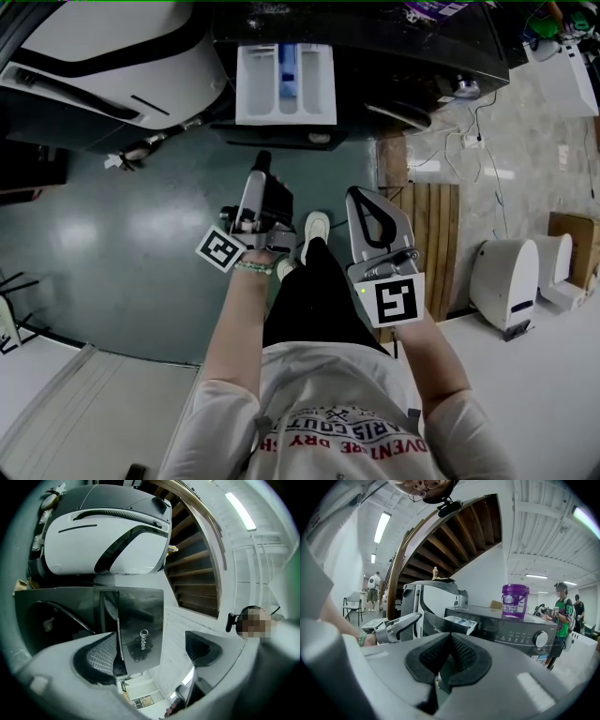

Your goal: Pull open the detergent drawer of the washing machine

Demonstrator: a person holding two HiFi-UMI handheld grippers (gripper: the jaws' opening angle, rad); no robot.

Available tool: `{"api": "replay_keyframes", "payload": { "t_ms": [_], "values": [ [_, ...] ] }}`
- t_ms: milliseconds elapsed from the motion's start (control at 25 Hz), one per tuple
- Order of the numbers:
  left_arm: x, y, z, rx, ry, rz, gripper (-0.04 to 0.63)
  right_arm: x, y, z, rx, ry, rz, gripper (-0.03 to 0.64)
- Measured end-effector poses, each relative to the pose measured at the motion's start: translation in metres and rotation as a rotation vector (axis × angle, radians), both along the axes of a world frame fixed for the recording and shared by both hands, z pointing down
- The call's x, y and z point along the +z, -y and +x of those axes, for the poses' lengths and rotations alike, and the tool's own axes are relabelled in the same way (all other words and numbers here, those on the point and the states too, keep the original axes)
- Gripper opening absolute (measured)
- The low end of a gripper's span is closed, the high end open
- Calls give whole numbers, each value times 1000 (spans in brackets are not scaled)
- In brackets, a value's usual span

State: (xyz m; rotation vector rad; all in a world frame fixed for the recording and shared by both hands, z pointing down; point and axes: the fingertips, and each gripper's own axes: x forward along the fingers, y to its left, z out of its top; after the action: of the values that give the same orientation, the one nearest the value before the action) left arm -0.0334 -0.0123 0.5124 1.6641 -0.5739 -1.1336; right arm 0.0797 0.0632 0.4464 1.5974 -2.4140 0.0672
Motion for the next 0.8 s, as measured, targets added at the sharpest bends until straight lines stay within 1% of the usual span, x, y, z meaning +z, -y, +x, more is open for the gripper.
{"api": "replay_keyframes", "payload": {
  "t_ms": [200,280,320,400,480,560,600,640,680,800],
  "values": [
    [-31,-16,-5,19,40,57,454,-13,-10,-5,6,19,9,0],
    [-47,-24,-5,32,89,92,446,-21,-13,-8,5,27,13,1],
    [-53,-28,-5,38,124,109,417,-25,-15,-10,5,31,16,1],
    [-60,-36,-10,38,206,135,334,-34,-18,-14,5,39,29,0],
    [-69,-42,-17,26,261,148,256,-44,-21,-19,3,44,40,1],
    [-83,-47,-22,11,316,161,150,-55,-23,-24,2,46,49,0],
    [-91,-50,-23,9,354,172,64,-61,-24,-25,5,49,54,0],
    [-99,-54,-22,13,394,189,11,-67,-25,-26,10,53,60,0],
    [-107,-59,-21,22,430,211,-9,-74,-26,-26,15,57,66,0],
    [-137,-72,-14,62,527,295,-9,-95,-28,-27,20,66,94,0]
  ]
}}
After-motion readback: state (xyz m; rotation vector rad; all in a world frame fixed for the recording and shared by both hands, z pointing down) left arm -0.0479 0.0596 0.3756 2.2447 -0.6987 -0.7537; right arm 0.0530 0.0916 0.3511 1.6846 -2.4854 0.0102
